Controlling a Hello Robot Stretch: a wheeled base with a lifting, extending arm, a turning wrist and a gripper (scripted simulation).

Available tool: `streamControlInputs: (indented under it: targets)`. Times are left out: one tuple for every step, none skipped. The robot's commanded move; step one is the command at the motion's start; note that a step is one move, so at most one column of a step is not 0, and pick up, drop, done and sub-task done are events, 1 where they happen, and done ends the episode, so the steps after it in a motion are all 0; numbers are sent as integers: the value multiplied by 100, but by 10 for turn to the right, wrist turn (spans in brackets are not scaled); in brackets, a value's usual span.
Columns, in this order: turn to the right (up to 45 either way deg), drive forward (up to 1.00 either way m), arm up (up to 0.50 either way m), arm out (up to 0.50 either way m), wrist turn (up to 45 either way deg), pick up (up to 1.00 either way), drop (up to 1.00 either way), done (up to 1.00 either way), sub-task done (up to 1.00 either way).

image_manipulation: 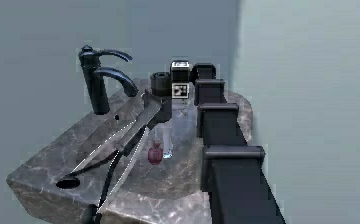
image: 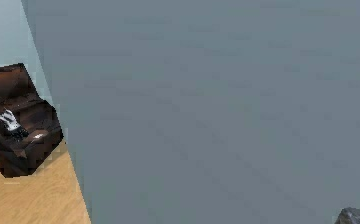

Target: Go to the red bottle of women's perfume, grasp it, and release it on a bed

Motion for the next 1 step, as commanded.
streamControlInputs:
  targets:
    - [0, 0, 0, 0, 450, 0, 0, 0, 0]
